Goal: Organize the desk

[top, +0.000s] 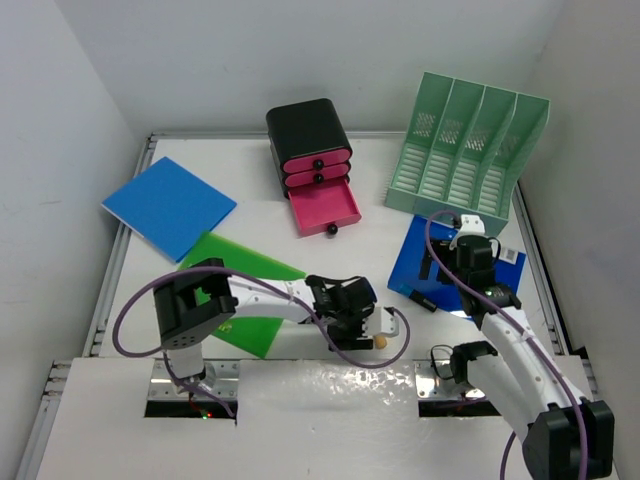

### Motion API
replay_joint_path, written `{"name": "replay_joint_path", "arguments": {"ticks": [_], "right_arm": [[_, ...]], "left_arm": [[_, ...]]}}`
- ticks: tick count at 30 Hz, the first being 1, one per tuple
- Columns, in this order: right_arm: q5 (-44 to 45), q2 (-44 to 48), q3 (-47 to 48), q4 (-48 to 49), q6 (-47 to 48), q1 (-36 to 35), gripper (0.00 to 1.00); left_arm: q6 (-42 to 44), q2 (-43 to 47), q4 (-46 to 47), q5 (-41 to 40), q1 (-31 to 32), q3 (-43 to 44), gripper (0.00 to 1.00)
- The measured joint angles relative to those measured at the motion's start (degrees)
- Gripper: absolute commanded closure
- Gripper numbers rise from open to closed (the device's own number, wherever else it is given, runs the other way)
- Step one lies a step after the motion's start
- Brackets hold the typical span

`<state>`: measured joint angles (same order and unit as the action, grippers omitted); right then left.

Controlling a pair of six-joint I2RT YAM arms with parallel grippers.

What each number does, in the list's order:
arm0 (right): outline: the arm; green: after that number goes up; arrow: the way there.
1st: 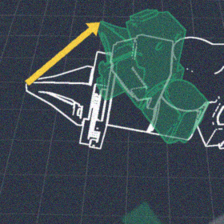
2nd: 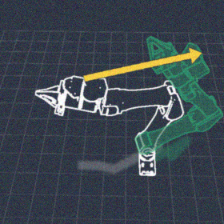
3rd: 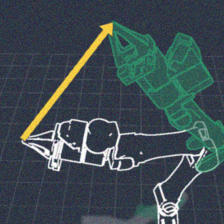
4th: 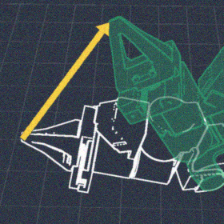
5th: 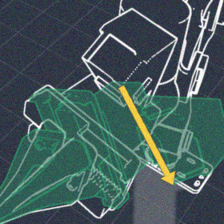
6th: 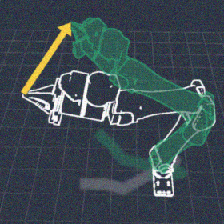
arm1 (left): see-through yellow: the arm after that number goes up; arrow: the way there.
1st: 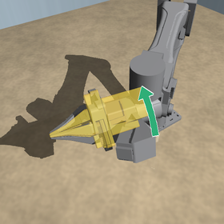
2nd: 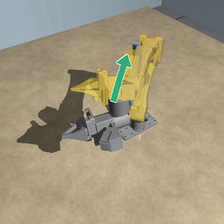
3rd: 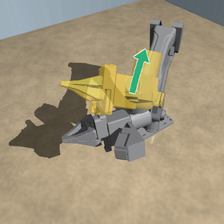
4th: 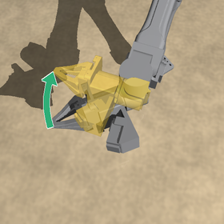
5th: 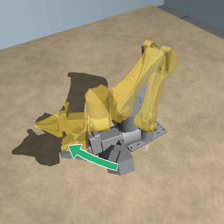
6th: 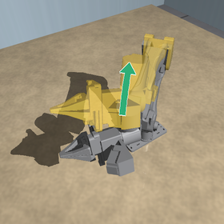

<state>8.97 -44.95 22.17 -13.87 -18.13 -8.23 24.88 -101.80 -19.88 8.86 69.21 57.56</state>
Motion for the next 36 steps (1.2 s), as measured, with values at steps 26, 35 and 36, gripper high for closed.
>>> {"name": "replay_joint_path", "arguments": {"ticks": [26, 35, 36], "right_arm": [[1.03, 1.4, -1.9, 0.02, 0.2, 0.0, 0.01], [1.07, 1.86, -1.92, 0.02, 0.61, 0.0, 0.01], [1.07, 1.95, -1.92, 0.07, 0.61, 0.0, 0.01]], "left_arm": [[-19.45, -5.81, -3.63, 4.31, -9.53, 9.64, 0.2], [-20.83, -8.26, -1.55, 2.97, -9.7, 11.98, 0.22], [-20.87, -8.66, -1.09, 2.95, -9.7, 12.33, 0.23]]}}
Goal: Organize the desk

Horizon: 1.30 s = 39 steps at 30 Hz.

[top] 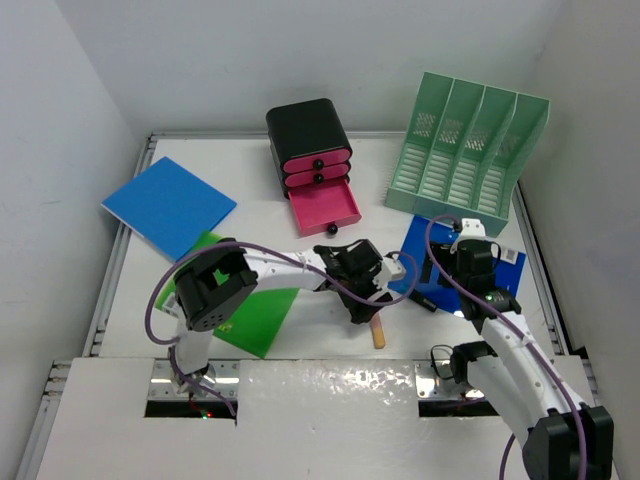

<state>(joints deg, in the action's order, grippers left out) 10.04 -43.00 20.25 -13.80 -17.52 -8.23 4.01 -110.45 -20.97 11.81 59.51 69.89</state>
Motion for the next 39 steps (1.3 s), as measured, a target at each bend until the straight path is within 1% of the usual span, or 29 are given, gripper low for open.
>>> {"name": "replay_joint_path", "arguments": {"ticks": [2, 4, 5, 8, 10, 11, 13, 14, 16, 17, 19, 20, 23, 25, 29, 32, 34, 36, 39], "right_arm": [[0.02, -0.02, 0.0, -0.02, 0.04, 0.0, 0.01], [0.02, -0.02, 0.0, 0.0, 0.04, 0.0, 0.01], [0.02, -0.02, 0.0, 0.0, 0.09, 0.0, 0.01], [0.0, -0.02, 0.0, 0.0, 0.26, 0.0, 0.01], [0.0, -0.02, 0.0, 0.0, 0.44, 0.0, 0.01], [0.0, -0.02, 0.0, 0.0, 0.48, 0.0, 0.01], [0.0, -0.02, 0.0, 0.0, 0.55, 0.0, 0.01], [0.02, -0.02, 0.0, 0.0, 0.61, 0.0, 0.01], [0.0, -0.02, 0.0, 0.02, 0.63, 0.0, 0.01], [0.0, -0.02, 0.0, 0.02, 0.61, 0.0, 0.01], [0.0, 0.0, -0.02, 0.02, 0.61, 0.0, 0.01], [0.0, 0.02, -0.02, 0.0, 0.63, 0.0, 0.01], [0.02, 0.5, -0.02, -0.17, 0.66, 0.0, 0.02], [0.02, 0.96, -0.02, -0.48, 0.74, 0.0, 0.02], [0.0, 1.4, -0.02, -0.94, 1.27, 0.0, 0.02], [0.0, 1.36, -0.02, -0.94, 1.53, 0.0, 0.03], [0.0, 1.29, -0.02, -0.94, 1.55, 0.0, 0.03], [0.0, 1.29, -0.02, -0.94, 1.57, 0.0, 0.03], [-0.02, 1.25, -0.04, -0.94, 1.57, 0.0, 0.03]], "left_arm": [[0.02, -0.7, 1.01, -0.44, 0.0, 0.61, 0.25], [0.07, -1.07, 2.05, -1.33, 0.02, 0.74, 0.28], [0.26, -1.22, 2.47, -1.88, 0.0, 0.76, 0.34], [1.79, -1.7, 3.26, -4.59, 0.02, 0.96, 0.39], [3.37, -1.64, 4.24, -7.13, 0.02, 0.26, 0.44], [4.24, -1.44, 5.18, -8.39, 0.02, -0.46, 0.52], [5.11, -0.5, 6.73, -9.81, 0.0, -2.27, 0.59], [5.35, -0.02, 7.08, -10.12, -0.02, -3.02, 0.65], [6.08, 0.57, 7.8, -10.05, 0.0, -4.15, 0.74], [6.36, 0.61, 7.91, -9.81, 0.0, -4.24, 0.81], [7.67, 0.42, 7.63, -8.98, -0.17, -3.87, 0.92], [8.11, 0.15, 7.37, -8.33, -0.52, -3.52, 1.0], [9.49, -0.13, 6.54, -4.98, -2.32, -2.84, 1.0], [10.56, 0.22, 6.08, -4.44, -3.65, -2.82, 1.0], [14.19, 4.52, 1.73, -8.48, -6.05, -5.22, 1.0], [17.49, 10.8, -0.48, -13.31, -7.52, -5.22, 1.0], [19.58, 15.1, -0.7, -14.29, -9.55, -2.82, 1.0], [21.11, 16.74, 0.68, -14.84, -12.48, 0.68, 1.0], [24.15, 15.52, 5.16, -17.31, -17.46, 6.01, 1.0]]}}
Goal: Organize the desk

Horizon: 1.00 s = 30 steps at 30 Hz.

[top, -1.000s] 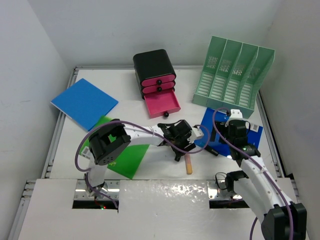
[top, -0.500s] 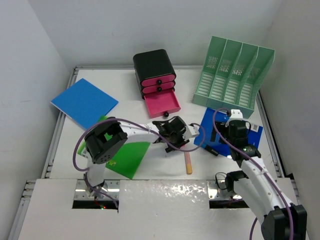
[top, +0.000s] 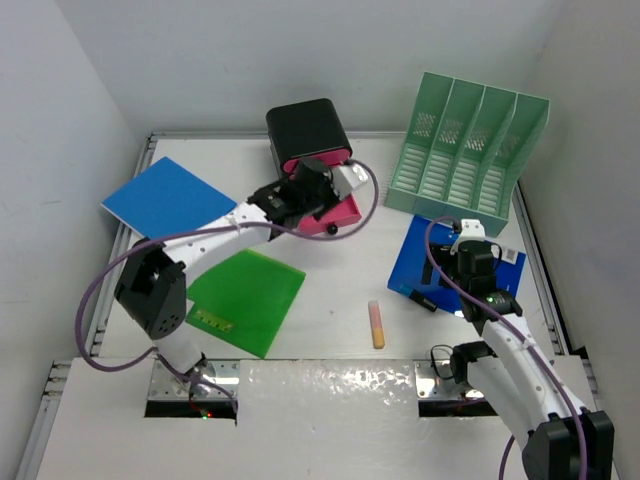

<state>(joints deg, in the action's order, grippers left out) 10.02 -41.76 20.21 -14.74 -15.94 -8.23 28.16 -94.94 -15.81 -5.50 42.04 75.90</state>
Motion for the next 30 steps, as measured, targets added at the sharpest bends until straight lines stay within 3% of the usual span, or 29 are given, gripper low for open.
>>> {"name": "replay_joint_path", "arguments": {"ticks": [4, 13, 17, 19, 22, 25, 30], "right_arm": [[-0.24, 0.02, -0.07, -0.07, 0.15, 0.0, 0.03], [-6.49, -4.37, -0.94, 1.68, 0.96, 0.0, 0.07], [-7.93, -13.07, -0.61, 1.44, 1.05, 0.0, 0.1], [-8.68, -16.72, -0.02, 0.48, 1.22, 0.0, 0.11], [-10.45, -20.55, 1.01, 0.35, 1.4, -0.17, 0.13], [-11.85, -22.23, 1.6, 0.68, 1.77, -1.11, 0.14], [-13.53, -22.08, 1.6, 0.57, 2.89, -3.78, 0.17]], "left_arm": [[3.45, -5.73, 3.02, -1.53, -4.44, 4.35, 0.96], [7.82, -19.69, 4.72, -0.39, -6.56, 7.98, 0.9], [8.55, -23.74, 4.94, -0.13, -7.1, 10.47, 0.64], [9.16, -24.72, 4.94, 0.46, -7.39, 11.15, 0.59], [9.31, -24.87, 4.74, 1.31, -7.63, 11.21, 0.43], [9.09, -24.74, 3.39, 2.78, -7.65, 11.21, 0.36], [7.37, -22.64, -4.61, 6.38, -7.65, 12.33, 0.35]]}}
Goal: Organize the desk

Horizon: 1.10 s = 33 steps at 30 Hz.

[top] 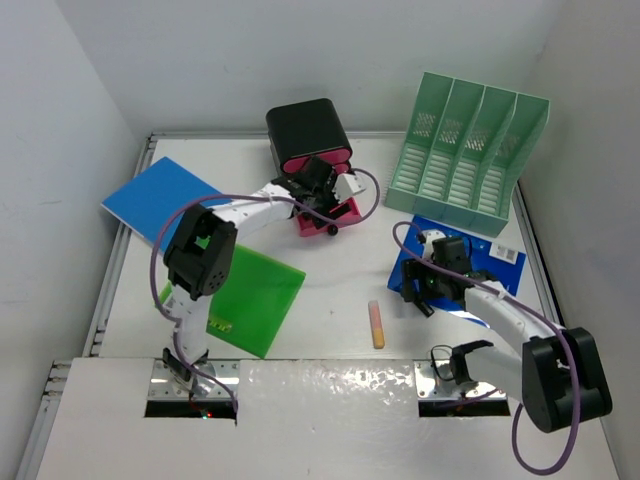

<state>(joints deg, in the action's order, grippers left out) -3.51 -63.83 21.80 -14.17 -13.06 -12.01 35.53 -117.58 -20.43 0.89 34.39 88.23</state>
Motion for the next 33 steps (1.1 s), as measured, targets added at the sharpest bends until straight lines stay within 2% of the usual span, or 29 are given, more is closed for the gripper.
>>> {"name": "replay_joint_path", "arguments": {"ticks": [5, 6, 9, 10, 12, 13, 16, 17, 18, 26, 30, 33], "right_arm": [[-0.04, 0.46, 0.2, -0.07, 1.09, -3.06, 0.18], [-0.04, 0.17, 0.28, -0.07, 1.11, -3.58, 0.18], [0.66, -1.29, 0.55, -0.46, 0.98, -3.85, 0.26], [1.07, -2.1, 0.63, -0.52, 0.87, -3.87, 0.36], [1.99, -3.5, 0.79, -0.55, 0.81, -3.89, 0.46], [1.99, -3.91, 1.03, -0.42, 0.7, -3.89, 0.58], [1.99, -5.16, 1.57, -0.07, 0.81, -3.89, 0.8], [1.92, -5.42, 1.86, -0.07, 0.66, -3.89, 0.93], [1.79, -5.55, 2.03, -0.07, 0.72, -3.89, 0.99], [1.18, -4.17, 7.32, -3.02, 3.28, -6.56, 1.0], [1.86, -3.78, 16.61, 0.15, 8.76, -11.8, 1.0], [1.6, -9.07, 27.08, 5.33, 16.83, -16.79, 1.0]], "left_arm": [[-3.3, 7.39, -8.37, 3.85, 0.0, 1.4, 0.33], [-4.07, 9.73, -10.01, 4.7, 0.0, 1.38, 0.3], [-5.51, 16.28, -12.46, 6.36, 0.0, -0.02, 0.26], [-5.97, 18.86, -12.76, 6.82, -0.02, -1.38, 0.26], [-6.84, 23.67, -13.7, 7.8, -0.35, -4.66, 0.26], [-7.19, 25.55, -14.05, 8.2, -0.7, -6.21, 0.26], [-7.96, 29.7, -14.93, 9.33, -2.75, -10.88, 0.26], [-8.04, 30.64, -14.95, 9.7, -3.76, -12.39, 0.25], [-8.31, 31.5, -15.02, 9.92, -5.03, -13.97, 0.25], [-10.67, 33.38, -12.57, 10.82, -14.58, -19.45, 0.25], [-11.85, 33.4, -10.12, 9.49, -16.37, -20.41, 0.25], [-11.89, 33.4, -9.46, 9.03, -16.76, -20.48, 0.25]]}}
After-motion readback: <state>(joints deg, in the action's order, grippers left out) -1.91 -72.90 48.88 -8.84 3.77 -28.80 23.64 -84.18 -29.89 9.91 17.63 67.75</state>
